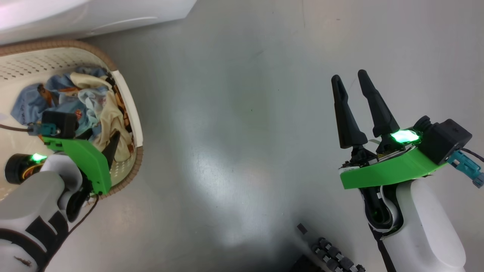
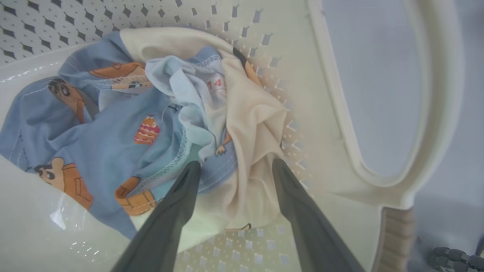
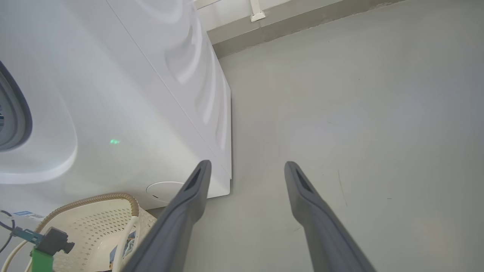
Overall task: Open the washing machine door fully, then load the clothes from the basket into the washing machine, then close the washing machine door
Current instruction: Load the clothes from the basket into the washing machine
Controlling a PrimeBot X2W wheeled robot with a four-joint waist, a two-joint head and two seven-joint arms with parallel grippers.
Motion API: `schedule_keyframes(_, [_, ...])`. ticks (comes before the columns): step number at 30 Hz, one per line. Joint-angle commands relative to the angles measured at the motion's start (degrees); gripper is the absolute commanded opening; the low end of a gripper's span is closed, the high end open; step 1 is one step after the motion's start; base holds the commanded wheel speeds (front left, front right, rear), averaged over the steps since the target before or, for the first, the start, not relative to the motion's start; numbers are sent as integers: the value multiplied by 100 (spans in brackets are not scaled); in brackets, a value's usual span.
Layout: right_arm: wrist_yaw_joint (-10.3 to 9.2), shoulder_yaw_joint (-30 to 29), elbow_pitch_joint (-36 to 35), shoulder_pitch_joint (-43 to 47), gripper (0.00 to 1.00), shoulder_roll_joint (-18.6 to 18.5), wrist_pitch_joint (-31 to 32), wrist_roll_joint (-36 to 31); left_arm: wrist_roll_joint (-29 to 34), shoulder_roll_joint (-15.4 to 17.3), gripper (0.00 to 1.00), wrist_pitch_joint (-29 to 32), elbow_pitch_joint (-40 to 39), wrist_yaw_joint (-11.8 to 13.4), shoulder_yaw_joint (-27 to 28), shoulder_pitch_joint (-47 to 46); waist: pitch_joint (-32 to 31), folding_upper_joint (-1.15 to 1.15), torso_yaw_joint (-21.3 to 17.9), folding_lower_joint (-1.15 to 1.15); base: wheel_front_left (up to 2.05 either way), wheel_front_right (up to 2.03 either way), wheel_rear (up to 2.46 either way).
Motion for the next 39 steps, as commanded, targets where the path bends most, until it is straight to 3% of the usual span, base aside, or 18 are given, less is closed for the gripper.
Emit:
schedule_keyframes(1, [9,156,-155,129,100,38,-27,-9,-100,215,100,-13,-59,-9,3,-67,28,0,-16,0,0,0,0])
schedule_keyframes(8, [9,227,-210,138,100,43,-27,-37,-525,269,100,20,-89,-9,-391,-185,107,0,-64,0,0,0,0])
schedule_keyframes(10, [9,230,-230,143,100,37,-27,-48,-603,273,41,37,-97,-9,-453,-211,123,0,-70,0,0,0,0])
schedule_keyframes(11, [9,228,-240,146,100,30,-27,-54,-631,277,1,40,-101,-9,-478,-222,127,0,-71,0,0,0,0])
schedule_keyframes(19, [9,166,-246,185,100,-18,-27,-92,-849,239,0,-45,-108,-9,-579,-239,34,0,-9,0,0,0,0])
schedule_keyframes(28, [9,67,-187,222,100,-43,-27,-110,-1329,115,0,-616,76,-9,-523,-101,-363,0,253,0,0,0,0])
schedule_keyframes(35, [9,-14,-100,323,100,-151,-27,-98,-1545,93,0,-793,74,-9,-220,186,-872,0,534,0,0,0,0])
schedule_keyframes(39, [9,-70,-45,420,100,-235,-27,-93,-1277,70,0,-799,-13,-9,444,350,-1195,0,712,0,0,0,0])
